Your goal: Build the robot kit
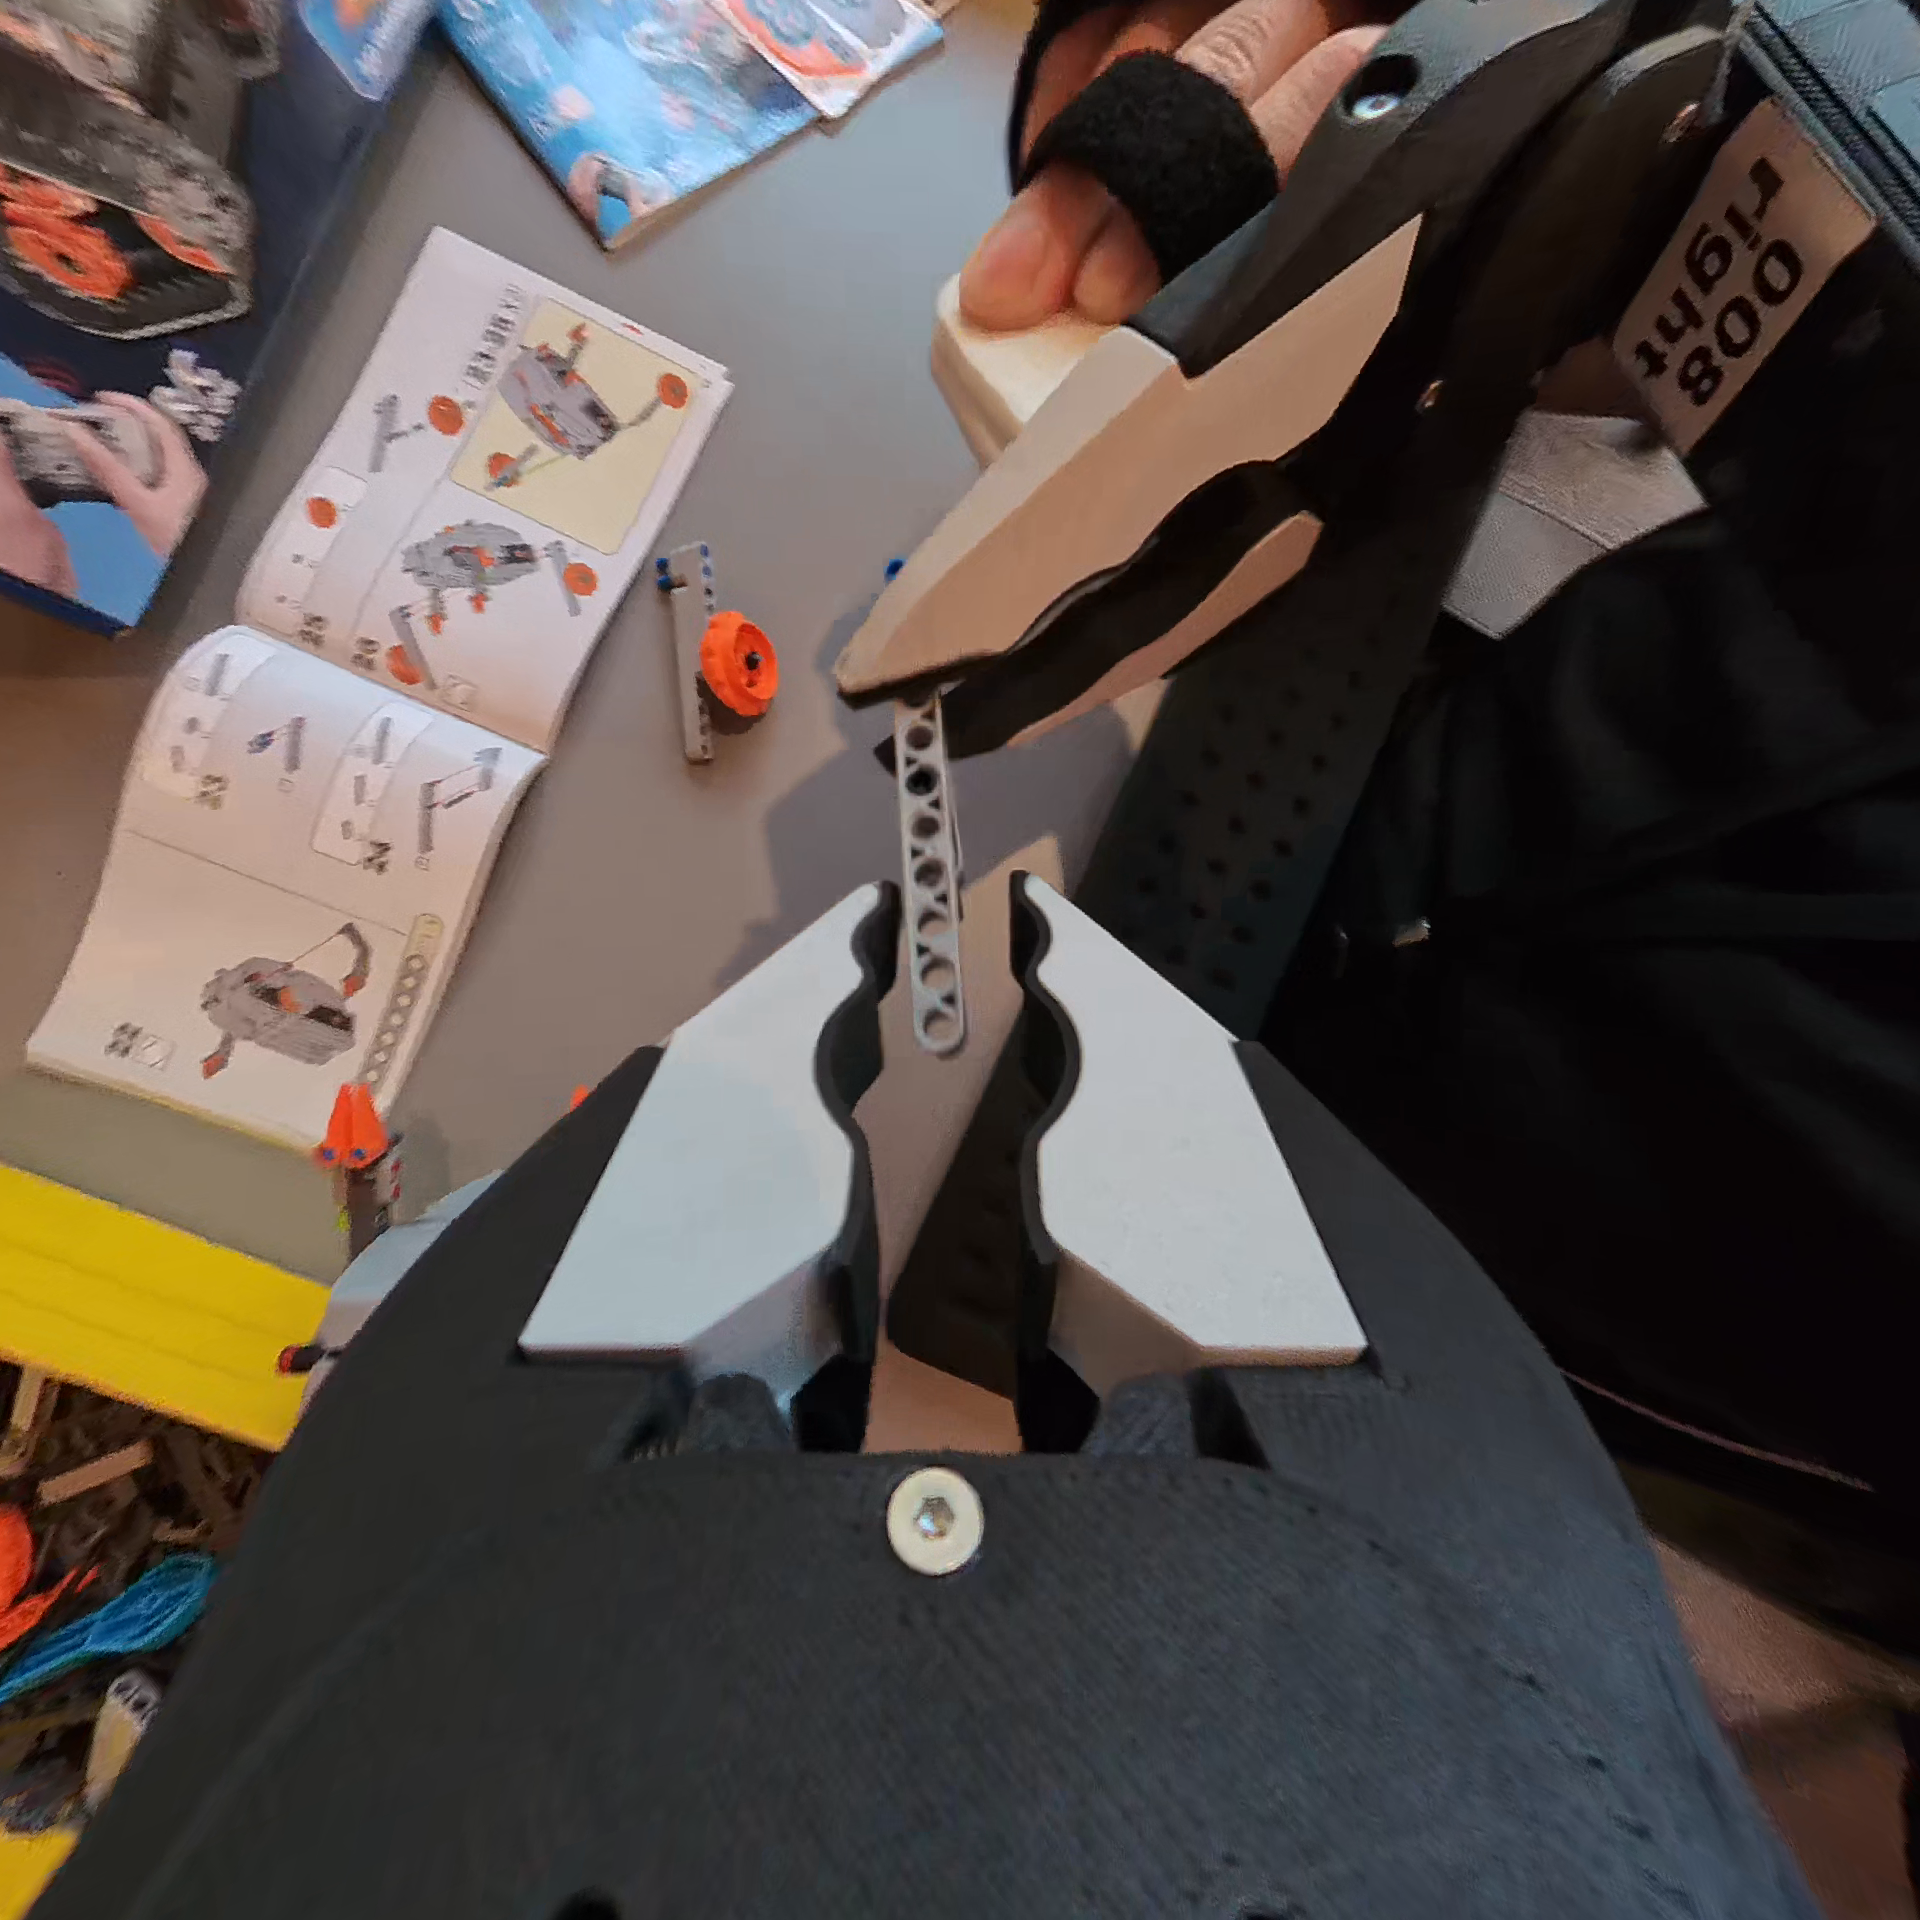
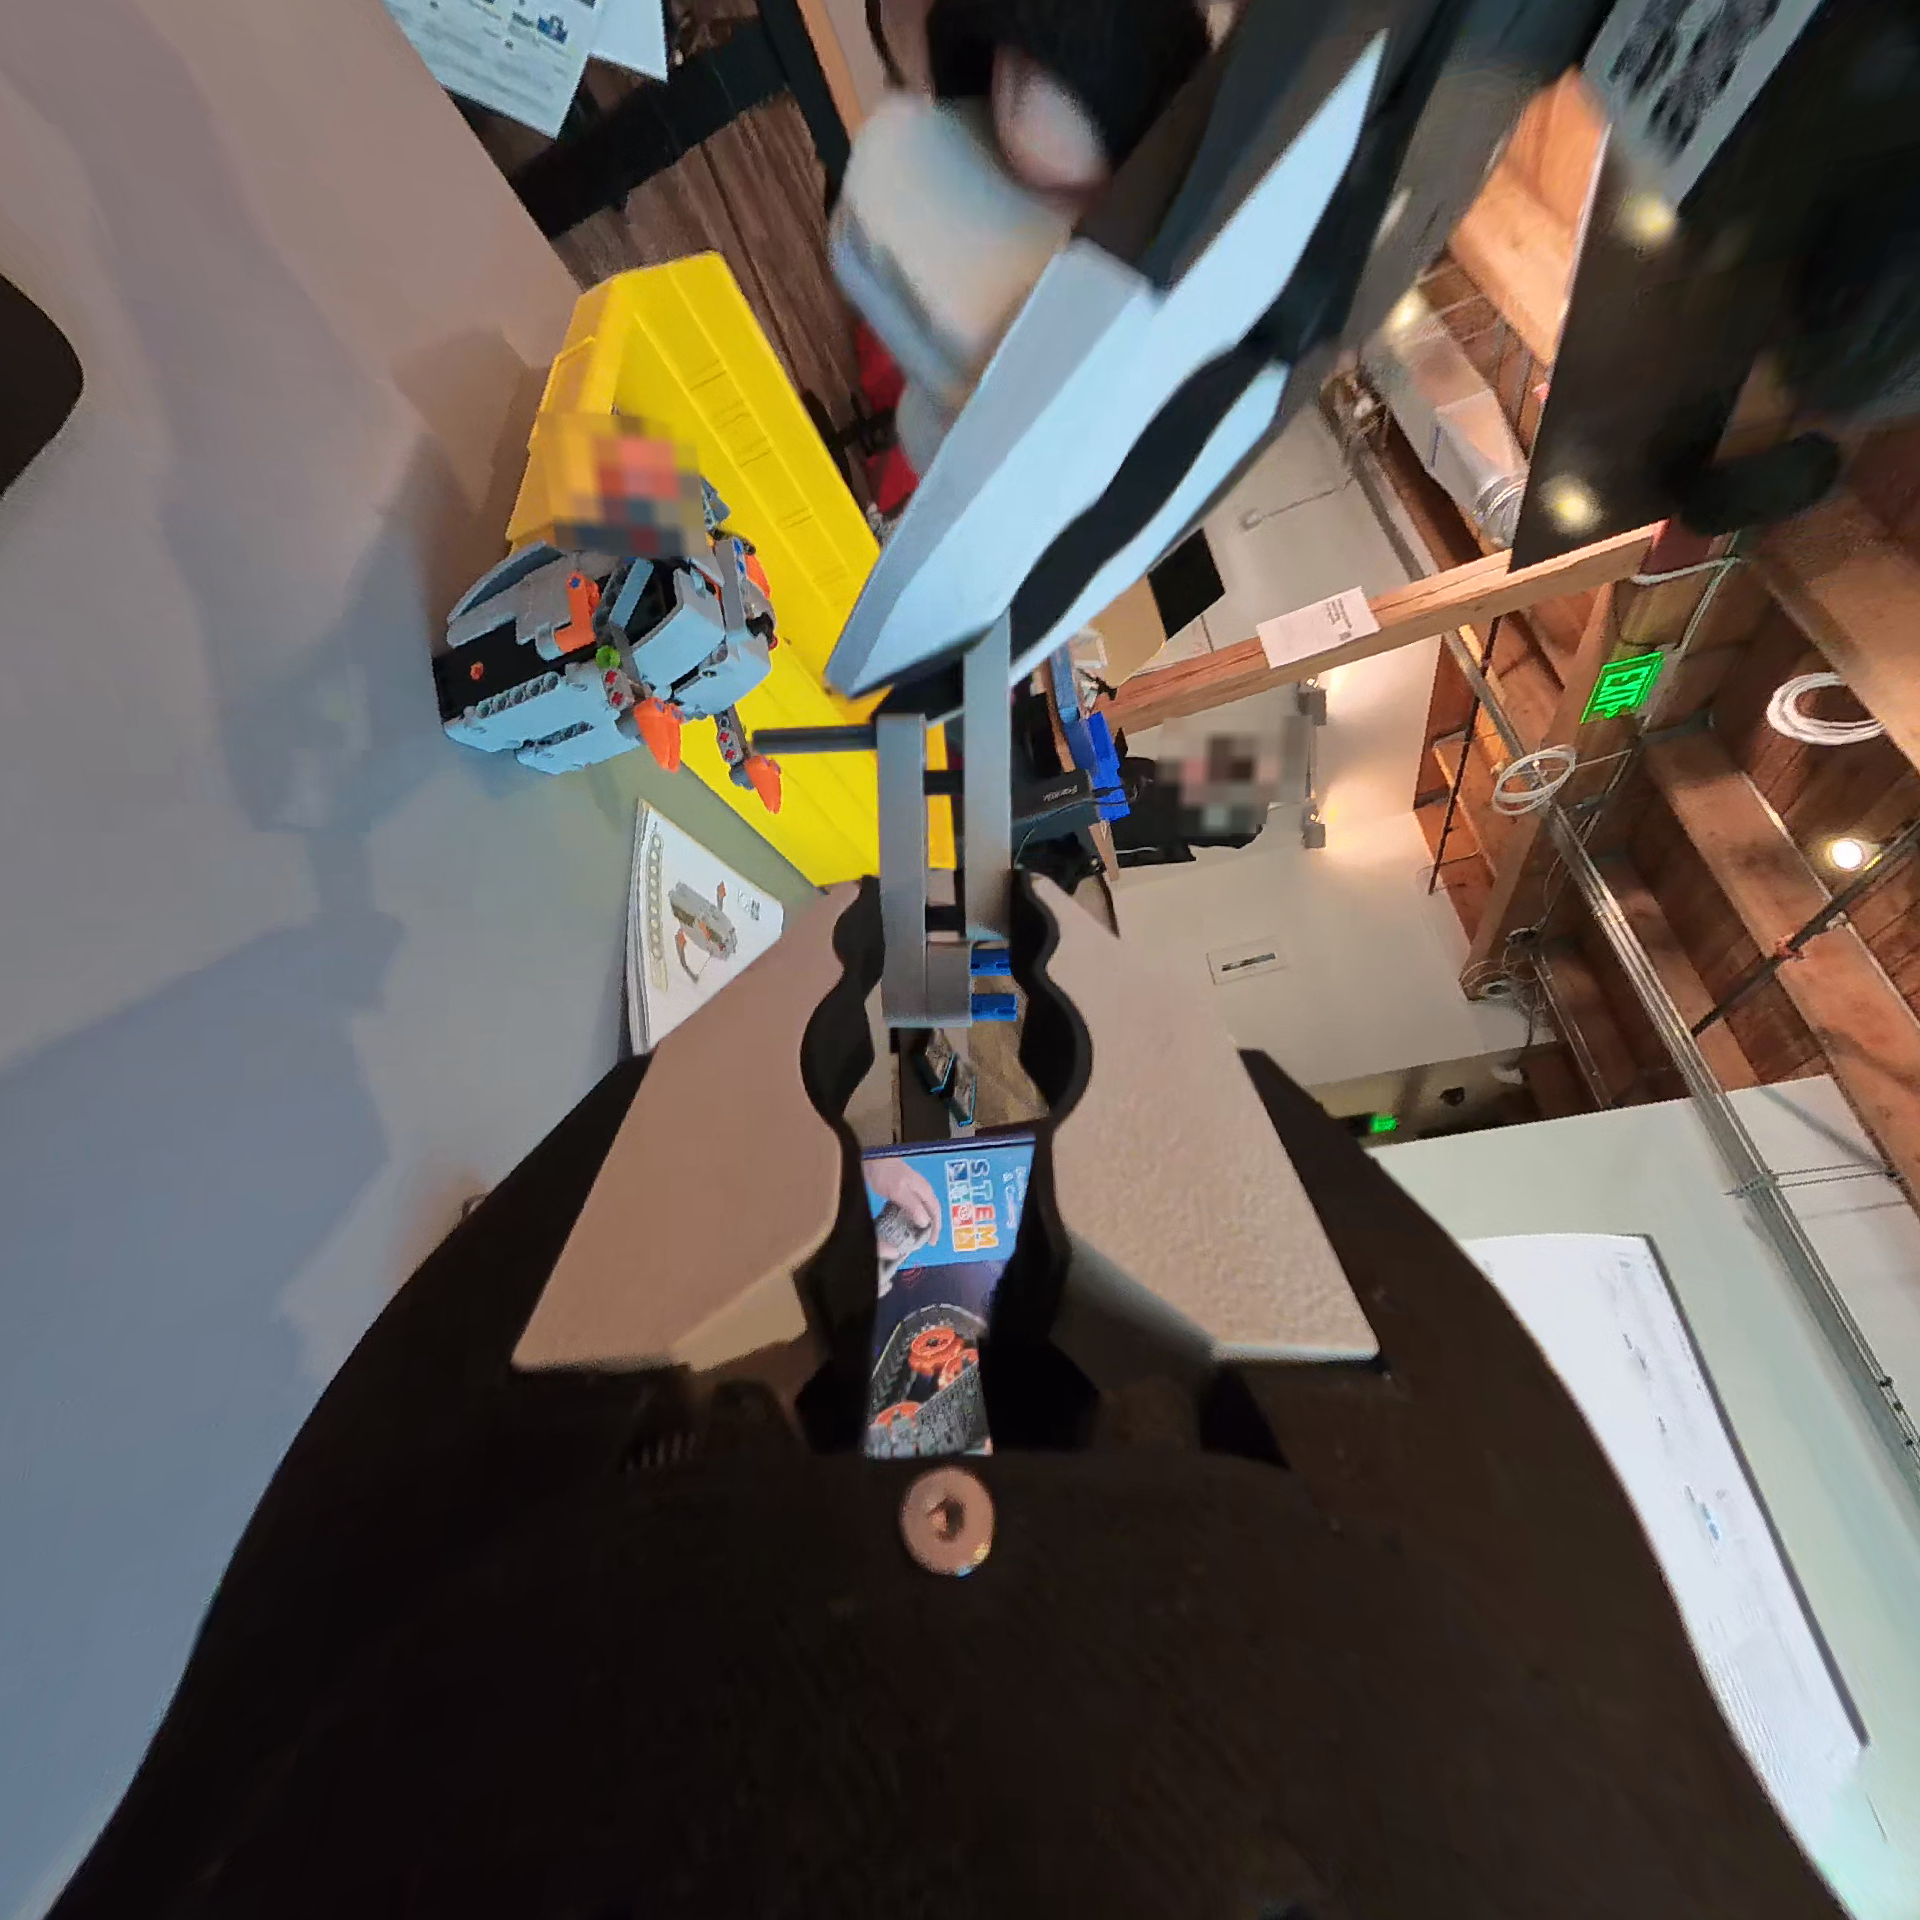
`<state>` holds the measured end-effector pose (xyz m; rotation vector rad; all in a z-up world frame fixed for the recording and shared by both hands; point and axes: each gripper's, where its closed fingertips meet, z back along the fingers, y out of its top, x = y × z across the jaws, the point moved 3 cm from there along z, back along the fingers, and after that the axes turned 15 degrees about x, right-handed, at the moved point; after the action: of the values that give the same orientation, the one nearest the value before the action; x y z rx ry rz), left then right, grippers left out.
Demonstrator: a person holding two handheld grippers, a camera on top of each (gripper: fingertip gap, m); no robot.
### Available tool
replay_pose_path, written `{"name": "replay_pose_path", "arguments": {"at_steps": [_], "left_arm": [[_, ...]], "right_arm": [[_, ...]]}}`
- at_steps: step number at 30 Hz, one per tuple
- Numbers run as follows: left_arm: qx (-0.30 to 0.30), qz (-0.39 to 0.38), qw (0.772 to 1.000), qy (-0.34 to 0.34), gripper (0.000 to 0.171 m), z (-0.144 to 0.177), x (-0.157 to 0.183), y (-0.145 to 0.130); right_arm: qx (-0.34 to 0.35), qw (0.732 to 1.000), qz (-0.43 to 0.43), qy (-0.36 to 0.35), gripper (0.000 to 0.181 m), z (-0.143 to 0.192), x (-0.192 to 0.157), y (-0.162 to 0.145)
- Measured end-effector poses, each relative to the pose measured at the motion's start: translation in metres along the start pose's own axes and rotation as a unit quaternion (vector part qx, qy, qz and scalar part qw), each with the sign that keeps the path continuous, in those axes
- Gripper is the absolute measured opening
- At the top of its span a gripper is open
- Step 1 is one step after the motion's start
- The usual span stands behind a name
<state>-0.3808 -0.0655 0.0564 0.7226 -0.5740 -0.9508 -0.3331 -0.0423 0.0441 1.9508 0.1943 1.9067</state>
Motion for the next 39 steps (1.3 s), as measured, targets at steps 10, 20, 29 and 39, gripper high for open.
{"name": "replay_pose_path", "arguments": {"at_steps": [10,20,29,39], "left_arm": [[0.243,-0.036,0.952,0.181,0.041,0.035,0.015,0.004],[0.512,-0.118,0.843,0.119,0.042,0.039,0.039,0.023],[0.468,-0.206,0.849,0.136,0.028,0.024,0.047,0.018],[0.441,-0.190,0.866,0.141,0.012,0.010,0.040,0.009]], "right_arm": [[0.007,0.998,0.012,-0.063,0.023,0.008,0.019,-0.003],[0.084,0.991,0.019,-0.102,0.023,0.019,0.025,0.032],[0.109,0.989,0.031,-0.093,0.023,0.021,0.021,0.042],[0.108,0.988,0.051,-0.100,0.023,0.018,0.016,0.042]]}}
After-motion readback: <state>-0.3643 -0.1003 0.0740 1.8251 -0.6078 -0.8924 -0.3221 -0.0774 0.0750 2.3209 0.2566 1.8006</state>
